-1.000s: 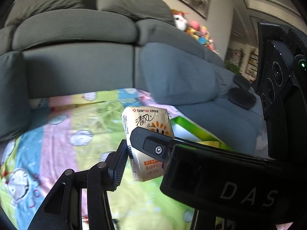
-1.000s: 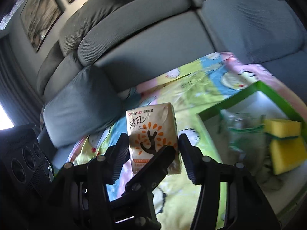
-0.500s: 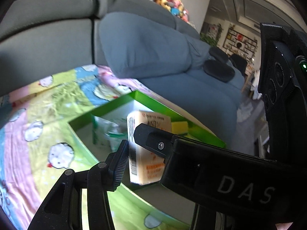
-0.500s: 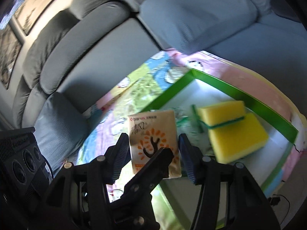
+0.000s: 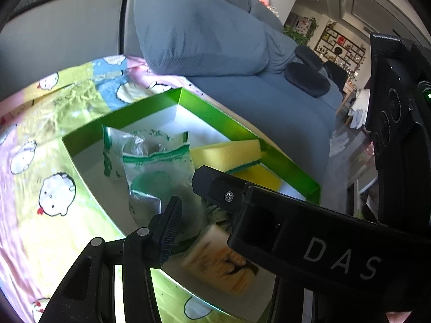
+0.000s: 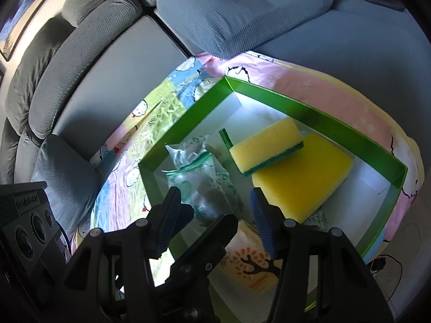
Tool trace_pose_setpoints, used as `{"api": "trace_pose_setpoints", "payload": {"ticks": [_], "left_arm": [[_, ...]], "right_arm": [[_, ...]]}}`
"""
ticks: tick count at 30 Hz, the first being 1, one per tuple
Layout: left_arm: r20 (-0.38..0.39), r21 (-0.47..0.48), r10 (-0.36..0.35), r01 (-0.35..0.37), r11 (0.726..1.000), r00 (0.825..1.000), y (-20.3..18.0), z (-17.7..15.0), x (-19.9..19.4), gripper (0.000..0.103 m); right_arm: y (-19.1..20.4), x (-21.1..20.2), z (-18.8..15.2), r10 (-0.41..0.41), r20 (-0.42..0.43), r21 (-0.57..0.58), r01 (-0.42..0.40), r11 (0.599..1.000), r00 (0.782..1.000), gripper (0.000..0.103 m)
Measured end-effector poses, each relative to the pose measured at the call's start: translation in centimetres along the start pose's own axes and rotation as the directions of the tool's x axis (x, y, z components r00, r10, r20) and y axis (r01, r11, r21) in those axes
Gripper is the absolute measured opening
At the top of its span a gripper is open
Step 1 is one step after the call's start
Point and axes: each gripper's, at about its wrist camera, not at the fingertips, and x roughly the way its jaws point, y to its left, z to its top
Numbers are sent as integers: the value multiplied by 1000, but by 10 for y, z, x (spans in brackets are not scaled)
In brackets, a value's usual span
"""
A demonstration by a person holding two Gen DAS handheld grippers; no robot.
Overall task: Organize objects
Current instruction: 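Lower the tissue pack into the box beside the bag and open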
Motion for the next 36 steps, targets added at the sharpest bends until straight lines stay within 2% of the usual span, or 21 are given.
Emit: {"api": "trace_pose_setpoints", "payload": {"ticks": [10, 20, 27, 31, 36], "left_arm": [[-26, -35, -10, 9, 999, 1000, 5, -4, 5, 50], [2, -36, 1, -1, 999, 1000, 6, -5, -9, 50], [22, 2, 45, -45, 999, 999, 1, -6, -25, 50], [46, 17, 79, -80, 997, 996, 1, -8, -38, 70], [85, 14, 114, -116, 993, 990, 8, -10, -56, 74]], "right_arm": [[-2, 12, 0, -49, -36, 2, 49, 999, 998, 54], [8, 6, 1, -47, -17, -29, 47, 998, 999, 58], [16, -7, 0, -45, 24, -52, 46, 998, 999, 65], [24, -18, 0, -52, 61, -68, 56, 996, 997, 72], [38, -36, -4, -49, 116, -107, 61, 992, 992, 73]]}}
